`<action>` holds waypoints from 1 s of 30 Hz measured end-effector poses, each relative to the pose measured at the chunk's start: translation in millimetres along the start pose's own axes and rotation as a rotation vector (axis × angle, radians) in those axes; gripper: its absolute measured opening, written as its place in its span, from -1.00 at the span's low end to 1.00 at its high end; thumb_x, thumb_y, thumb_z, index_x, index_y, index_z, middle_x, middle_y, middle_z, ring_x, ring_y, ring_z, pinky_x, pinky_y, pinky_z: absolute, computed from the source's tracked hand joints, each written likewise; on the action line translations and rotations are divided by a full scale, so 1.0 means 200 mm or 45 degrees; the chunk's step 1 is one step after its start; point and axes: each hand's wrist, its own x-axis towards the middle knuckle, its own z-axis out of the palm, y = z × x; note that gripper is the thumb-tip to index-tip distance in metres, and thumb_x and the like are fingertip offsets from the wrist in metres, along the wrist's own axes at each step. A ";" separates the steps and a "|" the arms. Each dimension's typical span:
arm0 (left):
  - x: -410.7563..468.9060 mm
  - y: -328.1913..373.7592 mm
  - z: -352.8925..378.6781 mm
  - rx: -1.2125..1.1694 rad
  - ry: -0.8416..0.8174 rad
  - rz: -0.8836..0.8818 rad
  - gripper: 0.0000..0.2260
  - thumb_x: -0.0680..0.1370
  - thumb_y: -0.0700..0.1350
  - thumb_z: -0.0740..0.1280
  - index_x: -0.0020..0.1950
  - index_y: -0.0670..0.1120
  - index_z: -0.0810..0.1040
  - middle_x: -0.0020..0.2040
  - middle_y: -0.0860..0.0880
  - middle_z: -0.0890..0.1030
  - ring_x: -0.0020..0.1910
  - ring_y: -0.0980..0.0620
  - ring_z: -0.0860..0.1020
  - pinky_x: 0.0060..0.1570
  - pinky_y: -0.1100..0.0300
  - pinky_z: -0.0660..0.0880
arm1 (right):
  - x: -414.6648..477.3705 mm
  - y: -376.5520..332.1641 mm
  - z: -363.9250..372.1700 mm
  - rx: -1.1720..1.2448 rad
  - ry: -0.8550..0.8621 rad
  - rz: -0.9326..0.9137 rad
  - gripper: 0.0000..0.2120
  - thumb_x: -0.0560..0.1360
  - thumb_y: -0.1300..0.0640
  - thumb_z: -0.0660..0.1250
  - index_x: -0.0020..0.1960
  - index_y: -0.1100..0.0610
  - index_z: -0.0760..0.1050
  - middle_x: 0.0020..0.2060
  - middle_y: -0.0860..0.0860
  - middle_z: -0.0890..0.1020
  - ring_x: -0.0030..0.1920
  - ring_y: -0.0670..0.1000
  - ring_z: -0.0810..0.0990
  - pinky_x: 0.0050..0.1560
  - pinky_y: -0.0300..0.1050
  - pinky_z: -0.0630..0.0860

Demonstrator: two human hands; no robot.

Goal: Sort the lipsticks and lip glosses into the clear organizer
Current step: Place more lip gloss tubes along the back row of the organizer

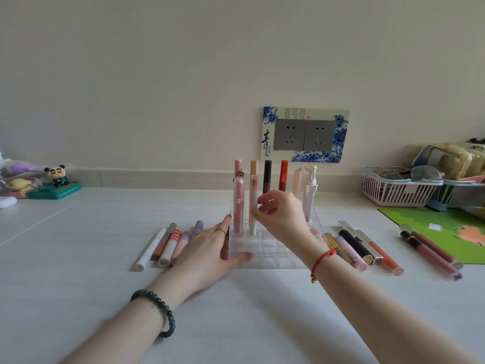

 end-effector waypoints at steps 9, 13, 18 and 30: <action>-0.01 -0.01 0.00 -0.034 -0.052 0.017 -0.13 0.29 0.49 0.09 0.49 0.14 -0.08 0.38 0.04 0.41 0.51 -0.06 -0.14 0.45 -0.05 -0.03 | -0.02 -0.03 -0.10 0.005 0.051 -0.038 -0.79 0.39 0.17 0.41 0.02 0.17 0.55 -0.24 -0.01 0.63 -0.29 -0.12 0.59 -0.17 -0.33 0.56; -0.01 -0.02 0.00 -0.090 -0.081 0.023 -0.07 0.25 0.50 0.09 0.49 0.14 -0.14 0.51 0.17 0.13 0.50 -0.02 -0.22 0.46 -0.07 -0.01 | -0.03 -0.01 -0.32 0.020 0.284 -0.126 -0.84 0.39 0.20 0.39 -0.03 0.12 0.57 -0.32 -0.11 0.59 -0.29 -0.13 0.60 -0.15 -0.30 0.55; -0.01 -0.03 0.01 -0.022 -0.055 0.014 0.01 0.13 0.57 -0.04 0.49 0.15 -0.14 0.49 0.09 0.22 0.51 0.01 -0.18 0.44 -0.07 0.08 | -0.07 0.22 -0.64 -0.278 0.488 -0.055 -0.88 0.38 0.24 0.39 -0.09 0.15 0.61 -0.36 -0.05 0.58 -0.37 -0.20 0.50 -0.27 -0.45 0.43; 0.01 -0.04 0.02 -0.015 -0.043 0.008 -0.01 0.14 0.57 -0.07 0.48 0.16 -0.10 0.30 -0.06 0.50 0.51 0.06 -0.14 0.43 -0.05 0.06 | -0.15 0.50 -0.68 -0.735 -0.024 0.489 -0.80 0.39 0.11 0.33 -0.21 0.23 0.64 -0.29 0.17 0.65 -0.27 0.13 0.55 -0.34 -0.19 0.40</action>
